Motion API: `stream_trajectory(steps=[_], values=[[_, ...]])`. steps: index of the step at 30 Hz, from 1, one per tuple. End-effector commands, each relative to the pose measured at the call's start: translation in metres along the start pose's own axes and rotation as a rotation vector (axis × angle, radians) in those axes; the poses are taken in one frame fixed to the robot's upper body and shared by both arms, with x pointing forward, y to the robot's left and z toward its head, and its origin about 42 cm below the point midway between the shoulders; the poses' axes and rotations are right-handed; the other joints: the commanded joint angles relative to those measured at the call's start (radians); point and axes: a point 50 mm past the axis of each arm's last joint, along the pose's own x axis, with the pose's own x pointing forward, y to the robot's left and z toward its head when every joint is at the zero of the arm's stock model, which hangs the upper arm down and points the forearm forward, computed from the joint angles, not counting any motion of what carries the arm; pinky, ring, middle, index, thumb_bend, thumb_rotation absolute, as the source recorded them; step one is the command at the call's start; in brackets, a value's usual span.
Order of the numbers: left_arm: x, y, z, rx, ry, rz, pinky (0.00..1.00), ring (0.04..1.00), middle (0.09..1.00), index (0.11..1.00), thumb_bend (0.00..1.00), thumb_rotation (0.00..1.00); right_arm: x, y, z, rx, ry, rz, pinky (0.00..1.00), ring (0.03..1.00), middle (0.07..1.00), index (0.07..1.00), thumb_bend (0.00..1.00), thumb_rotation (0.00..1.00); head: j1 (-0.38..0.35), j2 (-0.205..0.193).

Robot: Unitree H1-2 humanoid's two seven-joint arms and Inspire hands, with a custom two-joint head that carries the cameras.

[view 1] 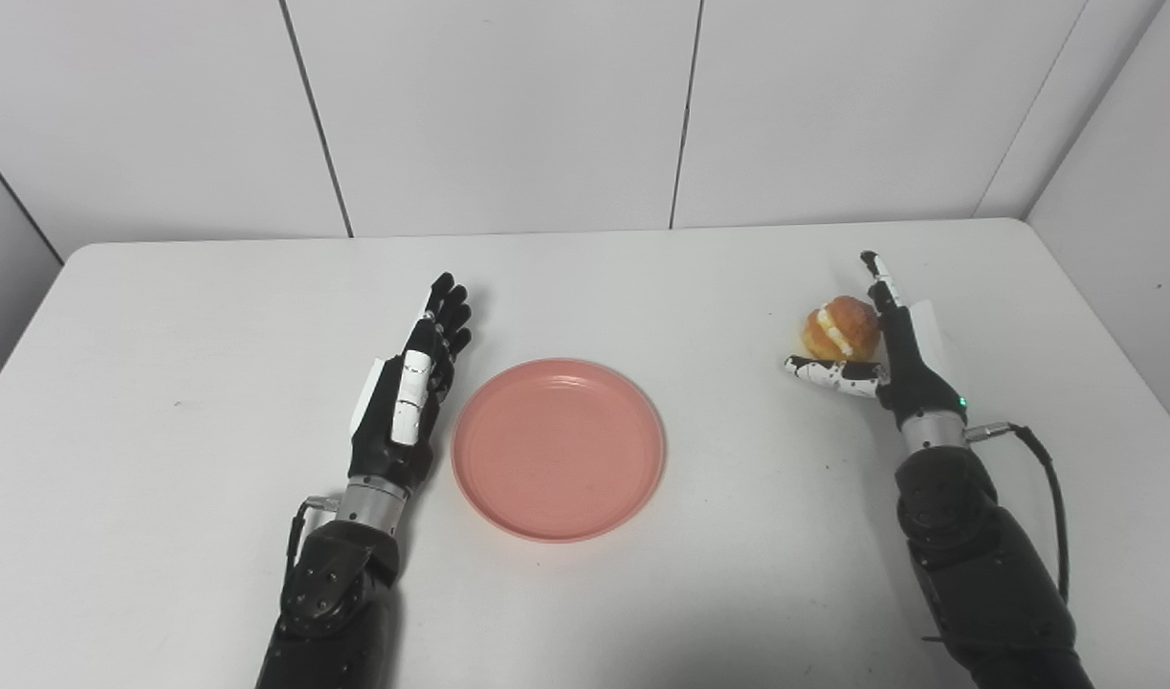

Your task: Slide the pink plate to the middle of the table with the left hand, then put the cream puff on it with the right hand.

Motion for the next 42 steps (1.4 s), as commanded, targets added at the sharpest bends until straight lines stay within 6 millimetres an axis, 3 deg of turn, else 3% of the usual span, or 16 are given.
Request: stream_trajectory(steps=[1,8,23,32,37,39,42], values=[[-0.056,0.012,-0.046,-0.021,0.178,0.044,1.00,0.996,0.994,1.000,0.69,1.00,0.017,-0.018,0.014,-0.026,-0.072,-0.053,0.76,0.873,0.938,0.945,0.58,0.07,0.001,0.000],[-0.056,0.011,-0.045,-0.020,0.179,0.040,1.00,0.998,0.995,1.000,0.70,1.00,0.018,-0.016,0.006,-0.032,-0.065,-0.053,0.74,0.851,0.911,0.915,0.50,0.00,0.002,0.003],[-0.056,0.011,-0.044,-0.019,0.183,0.035,1.00,0.995,0.993,1.000,0.69,1.00,0.018,-0.015,0.003,-0.015,-0.057,-0.155,0.50,0.656,0.732,0.739,0.31,0.00,0.005,0.004],[-0.056,0.011,-0.044,-0.023,0.183,0.032,1.00,1.000,0.997,1.000,0.69,1.00,0.017,-0.018,0.003,-0.034,-0.048,-0.178,0.37,0.508,0.646,0.714,0.36,0.00,0.006,0.005],[-0.056,0.012,-0.045,-0.022,0.183,0.033,1.00,1.000,0.996,1.000,0.70,1.00,0.017,-0.018,0.003,-0.050,-0.038,-0.182,0.37,0.488,0.604,0.697,0.40,0.00,0.006,0.005],[-0.056,0.011,-0.044,-0.023,0.182,0.033,1.00,0.999,0.996,1.000,0.70,1.00,0.017,-0.018,0.004,-0.053,-0.033,-0.188,0.38,0.485,0.514,0.665,0.51,0.00,0.006,0.005],[-0.056,0.010,-0.043,-0.023,0.181,0.028,1.00,1.000,0.999,1.000,0.70,1.00,0.016,-0.018,0.004,-0.039,-0.026,-0.203,0.36,0.419,0.532,0.615,0.52,0.00,0.006,0.005]])
